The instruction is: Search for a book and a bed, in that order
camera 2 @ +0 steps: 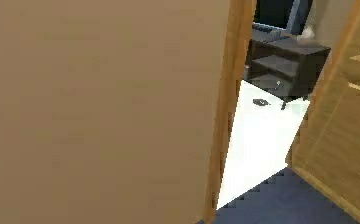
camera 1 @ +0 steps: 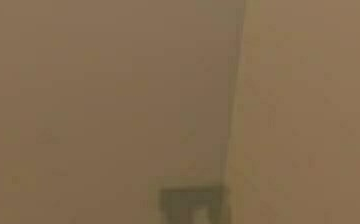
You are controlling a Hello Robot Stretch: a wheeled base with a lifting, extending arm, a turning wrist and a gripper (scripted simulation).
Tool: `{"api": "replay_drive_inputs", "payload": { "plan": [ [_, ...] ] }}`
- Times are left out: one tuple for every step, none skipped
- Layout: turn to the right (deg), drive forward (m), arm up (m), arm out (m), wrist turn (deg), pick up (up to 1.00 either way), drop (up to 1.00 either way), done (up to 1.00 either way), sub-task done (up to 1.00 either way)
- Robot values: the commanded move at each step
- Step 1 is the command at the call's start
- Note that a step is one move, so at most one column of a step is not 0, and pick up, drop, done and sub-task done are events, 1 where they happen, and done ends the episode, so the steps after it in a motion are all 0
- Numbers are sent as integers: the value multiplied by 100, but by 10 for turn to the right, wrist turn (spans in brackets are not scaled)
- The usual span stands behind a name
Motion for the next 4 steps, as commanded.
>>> {"api": "replay_drive_inputs", "payload": {
  "plan": [
    [450,0,0,0,0,0,0,0,0],
    [450,0,0,0,0,0,0,0,0],
    [450,0,0,0,0,0,0,0,0],
    [240,0,0,0,0,0,0,0,0]
  ]
}}
